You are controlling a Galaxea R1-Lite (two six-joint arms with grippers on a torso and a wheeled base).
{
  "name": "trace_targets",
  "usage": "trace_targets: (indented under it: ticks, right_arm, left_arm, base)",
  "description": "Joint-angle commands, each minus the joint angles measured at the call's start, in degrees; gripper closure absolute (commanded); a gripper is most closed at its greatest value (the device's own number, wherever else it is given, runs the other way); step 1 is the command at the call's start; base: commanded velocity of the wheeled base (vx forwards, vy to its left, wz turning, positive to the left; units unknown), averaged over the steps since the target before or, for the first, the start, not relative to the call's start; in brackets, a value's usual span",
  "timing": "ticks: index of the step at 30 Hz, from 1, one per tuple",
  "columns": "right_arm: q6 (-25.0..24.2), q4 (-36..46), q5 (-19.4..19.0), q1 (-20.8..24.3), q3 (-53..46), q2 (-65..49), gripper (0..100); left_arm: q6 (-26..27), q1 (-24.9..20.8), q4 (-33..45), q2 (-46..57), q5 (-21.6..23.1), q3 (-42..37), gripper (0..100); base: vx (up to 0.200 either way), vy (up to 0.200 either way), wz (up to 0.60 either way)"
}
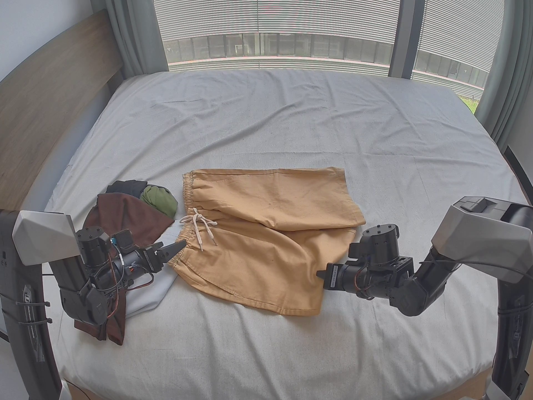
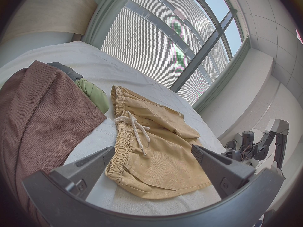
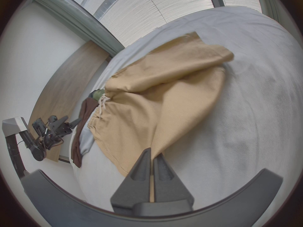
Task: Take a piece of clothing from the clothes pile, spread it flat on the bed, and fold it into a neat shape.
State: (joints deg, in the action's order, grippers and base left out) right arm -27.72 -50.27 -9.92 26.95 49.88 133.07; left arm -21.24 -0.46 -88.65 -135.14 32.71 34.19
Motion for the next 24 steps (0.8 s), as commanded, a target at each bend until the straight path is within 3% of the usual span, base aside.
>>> trace_targets:
  ticks: [1, 11, 24]
  right_arm:
    - [0.2, 0.2, 0.0, 1.3, 4.5, -0.3, 100]
    - [0.3, 1.9, -0.1, 2.2, 17.5, 8.7, 100]
    - [0.4, 1.9, -0.1, 2.1, 26.0, 14.7, 100]
  left_arm:
    - [0.0, 0.0, 0.0, -0.1, 0.0, 0.0, 0]
    - [0.0, -0.1, 0.0, -0.1, 0.0, -0.1, 0]
    - [-0.3, -0.2, 0.0, -0.3, 0.1, 0.0, 0]
  base:
    - [0.000, 0.000, 0.00]
    - [0.000, 0.000, 0.00]
    - [0.000, 0.000, 0.00]
